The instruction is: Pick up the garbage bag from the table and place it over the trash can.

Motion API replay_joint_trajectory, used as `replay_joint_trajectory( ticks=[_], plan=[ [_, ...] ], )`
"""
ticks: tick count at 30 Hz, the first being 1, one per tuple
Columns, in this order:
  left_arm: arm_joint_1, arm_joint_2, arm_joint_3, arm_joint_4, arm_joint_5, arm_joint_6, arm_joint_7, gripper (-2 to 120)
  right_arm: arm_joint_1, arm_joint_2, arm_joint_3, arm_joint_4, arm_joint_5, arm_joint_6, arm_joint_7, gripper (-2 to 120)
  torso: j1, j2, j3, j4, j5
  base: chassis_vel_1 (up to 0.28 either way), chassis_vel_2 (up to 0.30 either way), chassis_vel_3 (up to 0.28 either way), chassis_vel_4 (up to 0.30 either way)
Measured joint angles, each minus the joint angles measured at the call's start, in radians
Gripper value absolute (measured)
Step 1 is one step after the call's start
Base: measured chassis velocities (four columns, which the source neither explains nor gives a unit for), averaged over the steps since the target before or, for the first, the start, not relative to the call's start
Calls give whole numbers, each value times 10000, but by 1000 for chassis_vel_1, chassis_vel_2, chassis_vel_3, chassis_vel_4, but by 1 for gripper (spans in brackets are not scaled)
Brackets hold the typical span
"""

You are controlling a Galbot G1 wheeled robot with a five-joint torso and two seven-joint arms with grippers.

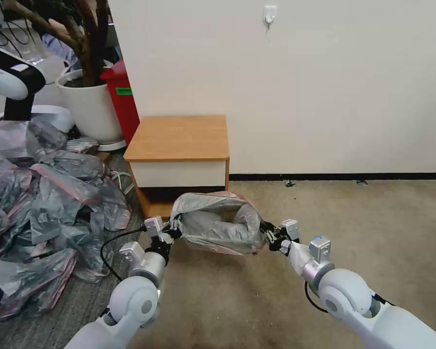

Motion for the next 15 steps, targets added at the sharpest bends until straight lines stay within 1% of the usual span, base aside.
replay_joint_trajectory(
  ticks=[8,15],
  plan=[
    [74,22,13,15,31,0,195,9,134,80,-51,-251,121,41,22,0,0,0,0,0,1,0,0,0,0],
    [230,23,39,-26,120,1,266,9,218,196,-89,-461,574,-12,58,0,0,0,0,0,0,0,0,0,0]
  ],
)
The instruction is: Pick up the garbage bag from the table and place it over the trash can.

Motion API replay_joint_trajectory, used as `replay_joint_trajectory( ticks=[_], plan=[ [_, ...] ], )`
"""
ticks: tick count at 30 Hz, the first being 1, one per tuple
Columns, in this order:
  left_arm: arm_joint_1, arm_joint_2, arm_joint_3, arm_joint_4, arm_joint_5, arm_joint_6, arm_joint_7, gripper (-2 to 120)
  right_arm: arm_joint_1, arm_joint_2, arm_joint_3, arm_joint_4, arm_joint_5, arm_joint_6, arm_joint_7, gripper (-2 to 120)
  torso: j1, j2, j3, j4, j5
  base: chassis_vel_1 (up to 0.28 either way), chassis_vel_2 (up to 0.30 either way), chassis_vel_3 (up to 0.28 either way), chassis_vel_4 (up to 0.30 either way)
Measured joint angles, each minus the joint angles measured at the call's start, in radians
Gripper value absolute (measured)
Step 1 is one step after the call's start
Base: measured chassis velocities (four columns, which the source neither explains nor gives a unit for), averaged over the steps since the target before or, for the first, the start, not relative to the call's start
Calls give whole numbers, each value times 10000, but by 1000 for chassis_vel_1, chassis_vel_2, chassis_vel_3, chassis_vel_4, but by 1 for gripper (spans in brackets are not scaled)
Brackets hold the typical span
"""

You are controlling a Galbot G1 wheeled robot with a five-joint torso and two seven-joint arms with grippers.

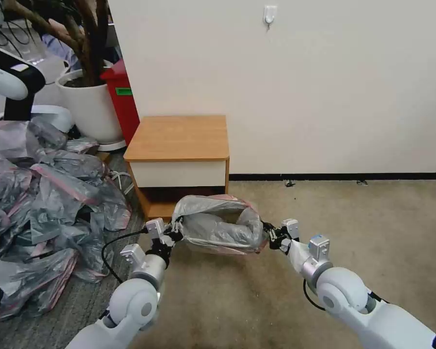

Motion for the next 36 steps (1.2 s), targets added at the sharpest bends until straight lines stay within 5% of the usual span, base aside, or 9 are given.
replay_joint_trajectory(
  ticks=[36],
  plan=[
    [902,-29,-229,-307,753,-4,2,9,-519,436,464,-141,812,-344,243,0,0,0,0,0,1,0,0,0,0]
  ],
)
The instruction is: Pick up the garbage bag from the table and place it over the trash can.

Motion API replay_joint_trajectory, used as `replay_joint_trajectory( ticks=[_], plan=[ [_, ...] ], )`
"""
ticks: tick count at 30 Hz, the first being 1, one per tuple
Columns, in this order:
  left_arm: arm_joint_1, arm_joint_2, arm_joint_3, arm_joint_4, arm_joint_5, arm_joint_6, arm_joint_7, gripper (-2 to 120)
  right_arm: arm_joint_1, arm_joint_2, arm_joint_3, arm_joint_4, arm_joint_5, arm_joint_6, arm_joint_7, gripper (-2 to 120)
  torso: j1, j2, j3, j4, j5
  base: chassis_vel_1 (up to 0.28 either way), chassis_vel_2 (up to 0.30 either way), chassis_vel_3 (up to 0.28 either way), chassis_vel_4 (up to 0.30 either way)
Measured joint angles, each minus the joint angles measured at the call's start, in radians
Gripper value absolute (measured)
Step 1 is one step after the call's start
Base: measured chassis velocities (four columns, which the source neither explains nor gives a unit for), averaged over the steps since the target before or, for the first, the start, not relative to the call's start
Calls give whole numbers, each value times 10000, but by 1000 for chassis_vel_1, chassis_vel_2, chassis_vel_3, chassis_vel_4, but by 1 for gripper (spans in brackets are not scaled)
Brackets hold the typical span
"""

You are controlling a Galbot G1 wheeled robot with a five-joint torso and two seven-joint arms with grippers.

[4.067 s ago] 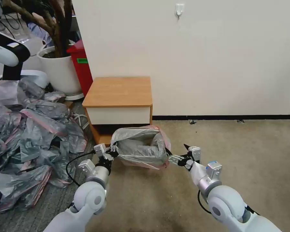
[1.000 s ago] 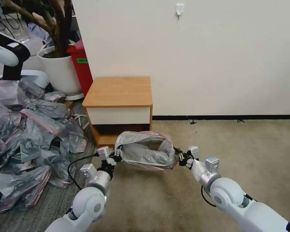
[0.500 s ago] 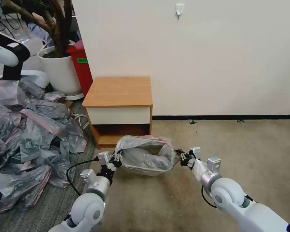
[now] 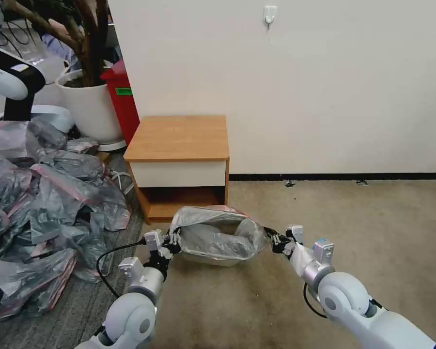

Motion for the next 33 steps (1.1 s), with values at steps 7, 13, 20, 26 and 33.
replay_joint_trajectory(
  ticks=[7,13,20,26,33],
  plan=[
    [63,-9,-26,-82,-67,-9,19,9,-51,141,-40,-174,36,-116,4,0,0,0,0,0,-1,0,0,0,0],
    [50,-108,30,-105,-89,-21,46,9,-103,311,-60,-228,20,-140,14,0,1,0,0,0,-1,0,0,0,0],
    [-46,-228,29,-140,-287,-47,26,9,-340,586,-97,-268,-237,-53,20,0,0,0,0,0,-1,0,0,0,0],
    [-61,-324,75,-320,-705,-36,-127,9,-434,888,-158,-371,-484,78,45,0,0,0,0,0,-1,0,0,0,0],
    [53,-252,4,-545,-1112,123,-192,9,-448,1124,-236,-603,-772,258,77,0,1,0,0,0,-1,0,0,0,0]
  ],
)
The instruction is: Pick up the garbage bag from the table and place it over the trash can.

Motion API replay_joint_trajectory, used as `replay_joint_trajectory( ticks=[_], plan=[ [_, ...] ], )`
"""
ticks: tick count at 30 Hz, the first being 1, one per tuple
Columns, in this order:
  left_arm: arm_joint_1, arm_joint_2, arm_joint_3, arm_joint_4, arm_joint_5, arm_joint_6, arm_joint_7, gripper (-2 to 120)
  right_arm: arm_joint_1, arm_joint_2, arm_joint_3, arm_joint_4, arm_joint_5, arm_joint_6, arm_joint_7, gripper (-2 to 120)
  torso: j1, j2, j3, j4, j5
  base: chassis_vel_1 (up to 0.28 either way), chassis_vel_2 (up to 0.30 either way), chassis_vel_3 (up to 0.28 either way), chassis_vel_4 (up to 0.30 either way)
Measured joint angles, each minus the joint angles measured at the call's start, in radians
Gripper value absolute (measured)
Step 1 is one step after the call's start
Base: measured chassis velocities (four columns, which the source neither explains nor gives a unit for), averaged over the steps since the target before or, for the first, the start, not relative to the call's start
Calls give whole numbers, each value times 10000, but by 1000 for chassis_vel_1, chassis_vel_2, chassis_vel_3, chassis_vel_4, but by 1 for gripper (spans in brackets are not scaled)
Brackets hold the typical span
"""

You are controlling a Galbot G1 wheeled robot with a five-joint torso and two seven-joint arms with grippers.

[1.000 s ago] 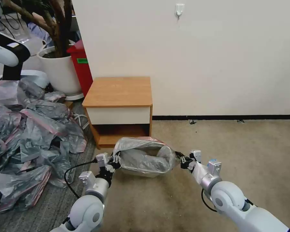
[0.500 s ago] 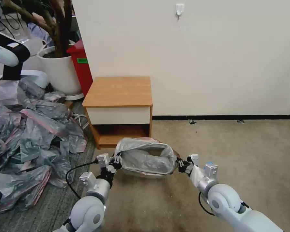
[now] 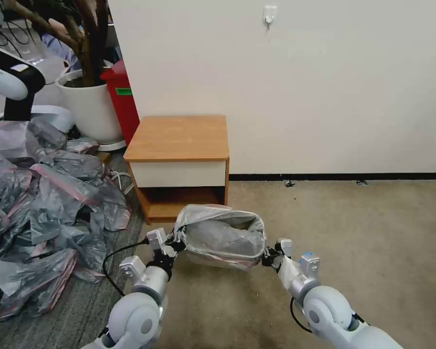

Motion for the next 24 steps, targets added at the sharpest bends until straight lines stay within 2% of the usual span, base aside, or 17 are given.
replay_joint_trajectory(
  ticks=[12,24],
  plan=[
    [5,-4,-53,-381,-701,377,-244,9,79,298,-208,-371,-518,192,331,0,0,0,0,0,0,0,0,0,0],
    [-35,12,-93,-636,-1320,826,-547,9,367,512,-493,-1042,-1223,788,614,0,0,0,0,1,0,0,0,0,0]
  ],
)
